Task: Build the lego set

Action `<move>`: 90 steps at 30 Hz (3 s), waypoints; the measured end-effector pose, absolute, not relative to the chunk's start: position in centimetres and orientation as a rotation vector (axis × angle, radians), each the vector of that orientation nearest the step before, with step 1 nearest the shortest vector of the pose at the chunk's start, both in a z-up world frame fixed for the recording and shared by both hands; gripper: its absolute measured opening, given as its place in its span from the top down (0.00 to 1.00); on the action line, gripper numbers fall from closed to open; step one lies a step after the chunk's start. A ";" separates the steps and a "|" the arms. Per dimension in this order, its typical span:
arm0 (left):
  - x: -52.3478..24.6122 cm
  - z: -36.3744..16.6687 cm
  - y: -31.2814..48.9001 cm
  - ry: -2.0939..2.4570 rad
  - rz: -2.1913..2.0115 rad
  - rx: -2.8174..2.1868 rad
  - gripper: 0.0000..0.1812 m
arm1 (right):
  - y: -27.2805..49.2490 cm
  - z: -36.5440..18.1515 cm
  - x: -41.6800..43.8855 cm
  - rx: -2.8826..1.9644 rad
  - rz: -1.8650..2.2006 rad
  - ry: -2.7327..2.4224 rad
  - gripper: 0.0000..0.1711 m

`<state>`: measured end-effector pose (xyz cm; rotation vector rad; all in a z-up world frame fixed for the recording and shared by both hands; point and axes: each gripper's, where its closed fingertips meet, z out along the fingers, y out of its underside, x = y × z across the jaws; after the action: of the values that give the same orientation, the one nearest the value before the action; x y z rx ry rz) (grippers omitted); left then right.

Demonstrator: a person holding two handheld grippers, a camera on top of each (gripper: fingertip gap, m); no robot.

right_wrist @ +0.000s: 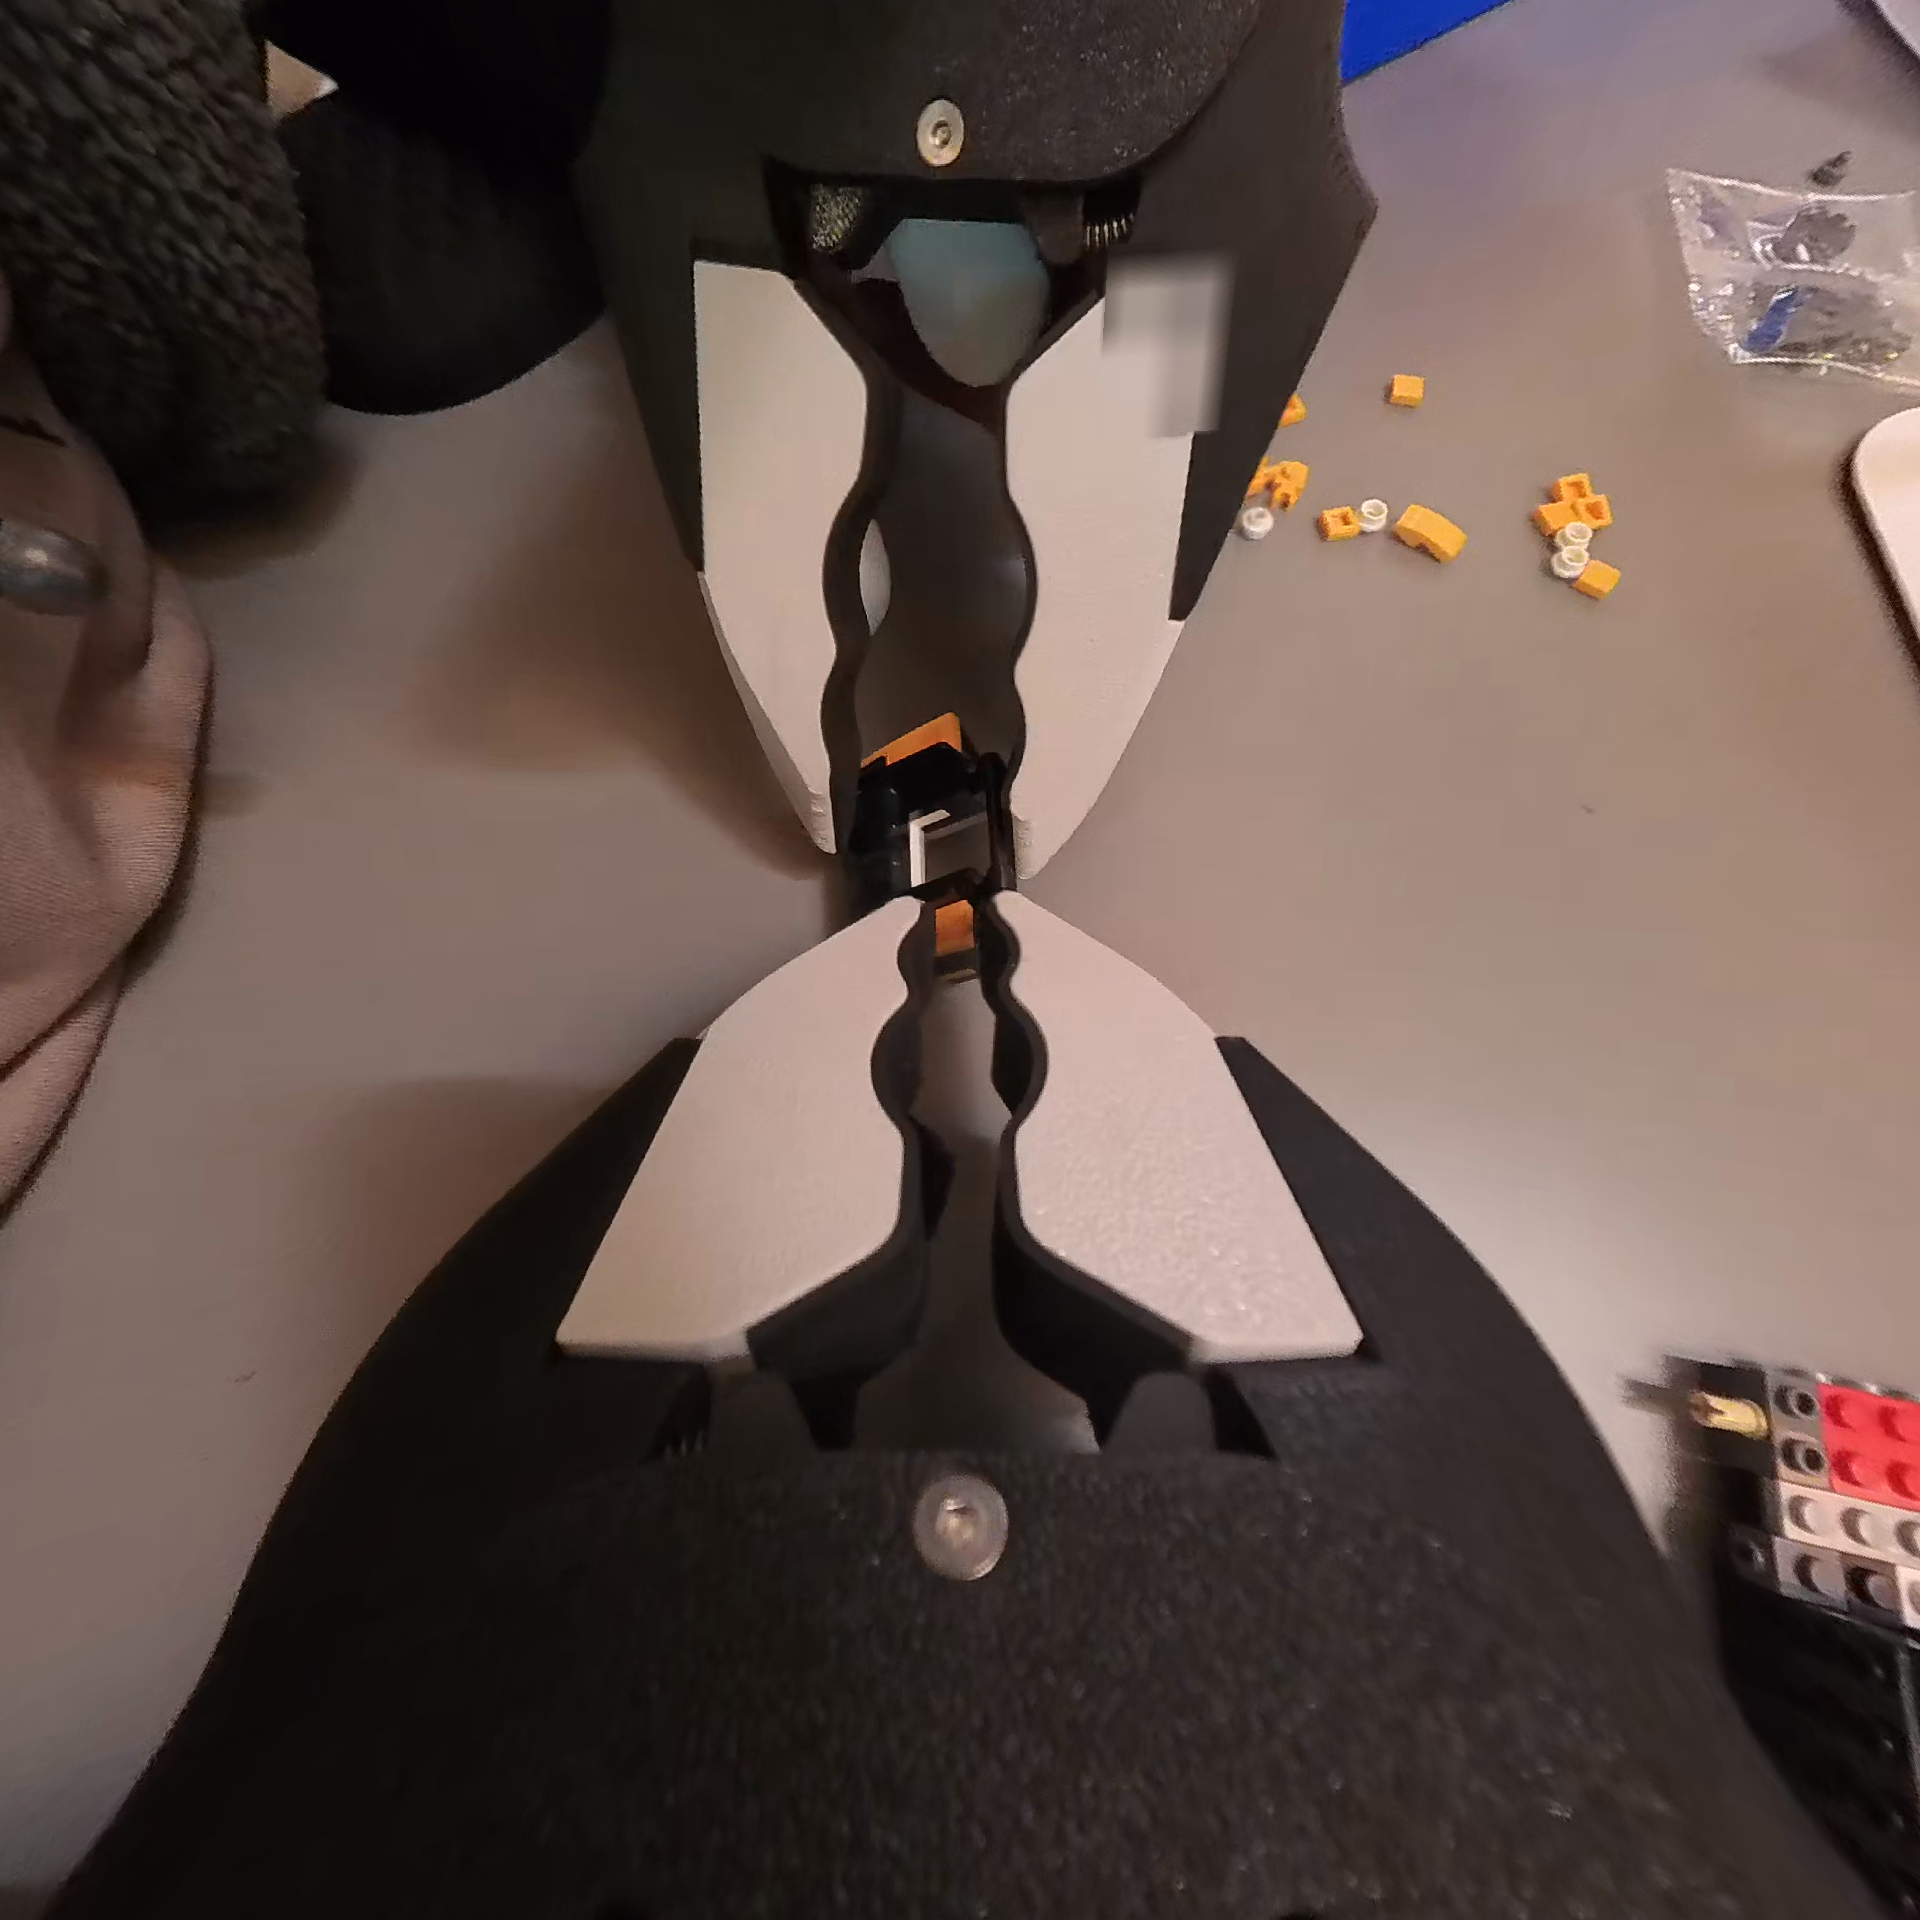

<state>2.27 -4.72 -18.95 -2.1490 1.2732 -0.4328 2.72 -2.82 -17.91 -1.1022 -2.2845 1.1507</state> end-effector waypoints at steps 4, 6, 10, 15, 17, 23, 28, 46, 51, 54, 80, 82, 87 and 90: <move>2.5 -18.9 -4.5 1.315 -0.382 -2.115 0.82 | -3.1 -17.7 2.9 -1.117 1.189 -2.293 0.97; 2.6 -18.9 -4.5 1.328 -0.372 -2.105 0.82 | -3.2 -17.6 3.0 -1.111 1.202 -2.293 0.99; 3.0 -19.0 -4.5 1.339 -0.396 -2.092 0.82 | -3.4 -17.6 3.3 -1.084 1.200 -2.306 1.00; 3.4 -19.0 -4.9 1.284 -0.515 -2.125 0.83 | -3.5 -17.7 3.5 -1.022 1.162 -2.330 1.00; 3.4 -18.8 -5.0 1.232 -0.600 -2.144 0.84 | -3.5 -17.7 3.5 -0.993 1.142 -2.329 1.00; 3.4 -18.7 -5.4 1.062 -0.836 -2.218 0.86 | -3.4 -18.0 3.6 -0.906 1.066 -2.341 1.00; 3.2 -18.8 -5.6 0.935 -0.961 -2.289 0.87 | -3.2 -18.3 3.6 -0.844 0.996 -2.345 1.00; 2.7 -18.4 -5.3 0.983 -0.795 -2.290 0.87 | -2.7 -17.8 3.5 -1.035 1.065 -2.310 1.00; 2.8 -18.2 -5.4 1.050 -0.664 -2.287 0.87 | -3.0 -17.8 3.7 -1.045 1.065 -2.342 0.95; 2.9 -18.1 -5.4 1.069 -0.631 -2.286 0.87 | -3.1 -17.8 3.8 -1.029 1.048 -2.355 0.97; 2.9 -18.9 -5.4 0.869 -0.927 -2.372 0.88 | -4.0 -18.3 4.4 -0.794 0.890 -2.392 1.00; 2.9 -19.0 -5.3 0.863 -0.929 -2.374 0.88 | -4.3 -17.9 4.5 -0.795 0.946 -2.384 1.00; 2.9 -19.0 -5.1 0.864 -0.921 -2.373 0.88 | -2.2 -17.4 3.5 -0.945 0.926 -2.271 1.00; 3.0 -18.9 -5.1 0.890 -0.875 -2.371 0.88 | -2.2 -17.8 3.4 -1.001 0.937 -2.292 1.00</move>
<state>3.02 -5.11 -18.94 -2.3709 0.8898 -0.8752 3.43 -2.17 -17.76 -1.0009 -2.2919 0.9372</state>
